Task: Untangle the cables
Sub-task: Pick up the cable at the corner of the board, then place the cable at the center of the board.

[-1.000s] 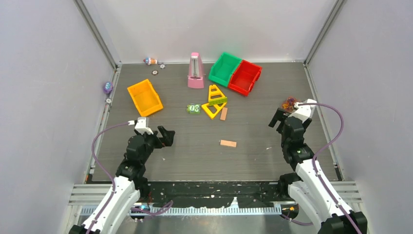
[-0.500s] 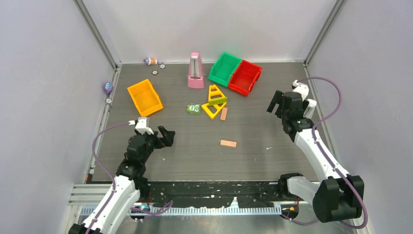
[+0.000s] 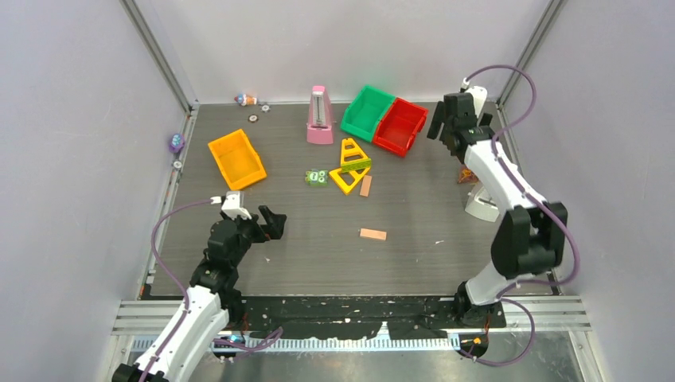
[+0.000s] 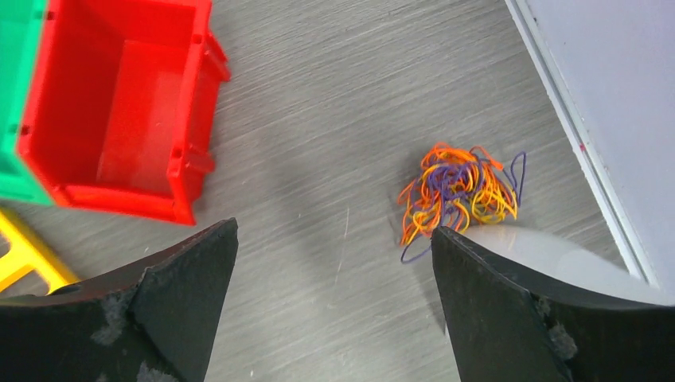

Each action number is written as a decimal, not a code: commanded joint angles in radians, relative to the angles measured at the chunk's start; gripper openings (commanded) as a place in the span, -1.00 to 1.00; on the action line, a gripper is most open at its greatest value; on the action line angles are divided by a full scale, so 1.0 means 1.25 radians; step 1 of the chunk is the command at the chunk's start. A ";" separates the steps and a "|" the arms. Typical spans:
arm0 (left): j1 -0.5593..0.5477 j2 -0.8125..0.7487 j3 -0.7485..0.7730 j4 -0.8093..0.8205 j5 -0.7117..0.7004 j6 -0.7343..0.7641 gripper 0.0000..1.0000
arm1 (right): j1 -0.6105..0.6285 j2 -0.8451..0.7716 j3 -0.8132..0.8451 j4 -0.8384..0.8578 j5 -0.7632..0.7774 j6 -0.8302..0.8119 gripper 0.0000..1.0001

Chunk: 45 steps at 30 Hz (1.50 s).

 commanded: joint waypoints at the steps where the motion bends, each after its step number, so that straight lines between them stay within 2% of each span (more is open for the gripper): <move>1: -0.003 0.004 0.026 0.031 0.009 0.000 0.99 | -0.035 0.129 0.154 -0.110 0.043 -0.044 0.91; 8: -0.005 0.008 0.029 0.027 -0.002 -0.001 0.99 | -0.105 0.289 0.287 -0.212 0.017 -0.085 0.87; 17: -0.007 0.027 0.033 0.033 0.005 -0.001 0.99 | -0.190 0.361 0.267 -0.204 -0.053 -0.119 0.87; 20: -0.007 0.028 0.036 0.032 0.006 0.000 0.99 | -0.200 0.405 0.289 -0.206 -0.090 -0.115 0.80; 25: -0.007 0.026 0.034 0.031 0.005 0.000 0.99 | -0.205 0.478 0.326 -0.221 -0.127 -0.106 0.53; 27: -0.007 0.025 0.035 0.029 0.004 -0.001 0.99 | -0.205 0.489 0.325 -0.221 -0.160 -0.104 0.07; 28: -0.008 0.024 0.035 0.028 0.002 0.000 0.99 | -0.206 0.489 0.324 -0.221 -0.166 -0.101 -0.33; 30: -0.008 0.024 0.035 0.028 0.002 -0.001 0.99 | -0.204 0.472 0.315 -0.211 -0.181 -0.100 -0.79; 32: -0.007 0.023 0.036 0.027 0.002 -0.001 0.99 | -0.196 0.435 0.300 -0.201 -0.186 -0.105 -0.88; 37: -0.007 0.024 0.035 0.030 0.004 0.002 0.99 | -0.130 0.297 0.269 -0.179 -0.177 -0.140 -0.89; 45: -0.007 0.036 0.028 0.069 0.072 0.014 0.99 | 0.067 0.112 0.171 -0.137 -0.266 -0.173 -0.89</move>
